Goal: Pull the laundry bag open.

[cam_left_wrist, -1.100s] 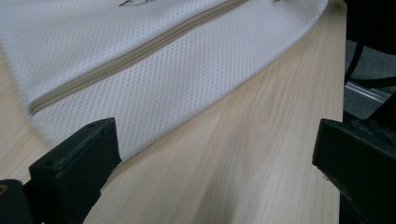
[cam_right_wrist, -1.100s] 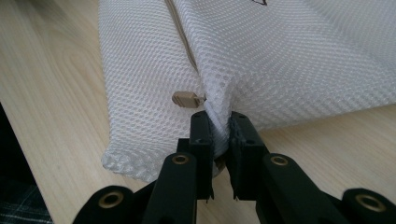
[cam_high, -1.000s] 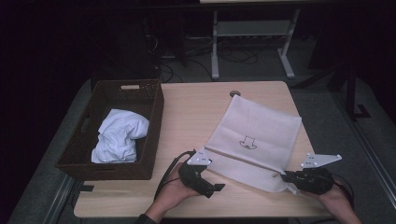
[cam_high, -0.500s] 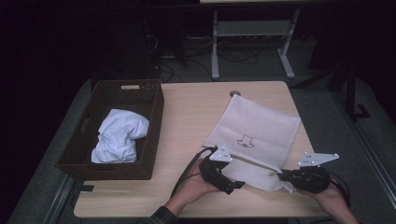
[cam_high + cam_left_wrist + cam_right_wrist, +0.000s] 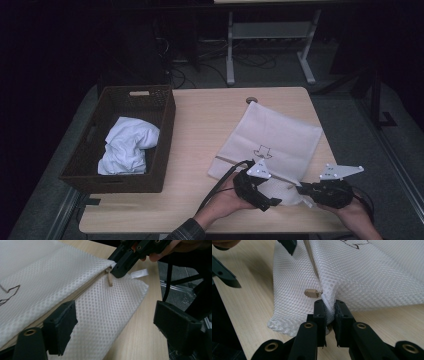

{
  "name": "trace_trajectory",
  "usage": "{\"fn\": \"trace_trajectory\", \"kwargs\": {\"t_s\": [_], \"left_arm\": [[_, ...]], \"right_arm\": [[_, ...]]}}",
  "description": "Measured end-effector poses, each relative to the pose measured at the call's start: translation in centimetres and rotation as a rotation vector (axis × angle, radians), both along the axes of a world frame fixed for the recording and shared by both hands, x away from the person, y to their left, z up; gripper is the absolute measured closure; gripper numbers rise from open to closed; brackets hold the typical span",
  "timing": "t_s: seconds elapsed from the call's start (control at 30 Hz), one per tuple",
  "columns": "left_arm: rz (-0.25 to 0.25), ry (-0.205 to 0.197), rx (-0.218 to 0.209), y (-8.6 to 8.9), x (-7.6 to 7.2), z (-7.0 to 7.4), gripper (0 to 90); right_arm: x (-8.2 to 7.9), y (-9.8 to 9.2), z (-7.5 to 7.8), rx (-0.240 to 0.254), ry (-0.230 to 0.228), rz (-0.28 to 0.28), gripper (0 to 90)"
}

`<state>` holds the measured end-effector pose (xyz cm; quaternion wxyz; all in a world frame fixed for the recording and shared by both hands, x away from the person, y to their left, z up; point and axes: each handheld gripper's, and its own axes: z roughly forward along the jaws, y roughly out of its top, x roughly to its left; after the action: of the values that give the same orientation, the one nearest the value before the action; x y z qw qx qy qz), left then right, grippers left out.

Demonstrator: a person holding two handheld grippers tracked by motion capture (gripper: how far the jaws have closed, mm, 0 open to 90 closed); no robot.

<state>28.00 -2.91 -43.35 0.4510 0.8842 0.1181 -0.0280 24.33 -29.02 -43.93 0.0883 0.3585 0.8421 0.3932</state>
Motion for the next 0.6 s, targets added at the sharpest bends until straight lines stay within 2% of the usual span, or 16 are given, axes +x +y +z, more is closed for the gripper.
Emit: {"fn": "trace_trajectory", "kwargs": {"t_s": [0.13, 0.2, 0.47, 0.6], "left_arm": [[-0.009, -0.005, 0.004, -0.7, 0.1, -0.2, 26.6], [-0.008, -0.001, -0.007, -0.9, 0.2, -0.3, 32.2], [-0.017, -0.002, -0.006, -2.0, 0.2, -0.6, 50.2], [-0.020, -0.001, 0.000, -2.6, 0.2, -0.8, 54.1]], "right_arm": [[-0.1, 0.3, 0.1, 0.001, -0.001, 0.007, 80.3], [-0.2, 0.3, 0.1, 0.001, -0.001, 0.009, 80.4], [-0.4, 0.6, 0.2, 0.007, -0.011, 0.017, 80.4], [-0.5, 0.7, 0.3, 0.011, -0.014, 0.015, 80.4]]}}
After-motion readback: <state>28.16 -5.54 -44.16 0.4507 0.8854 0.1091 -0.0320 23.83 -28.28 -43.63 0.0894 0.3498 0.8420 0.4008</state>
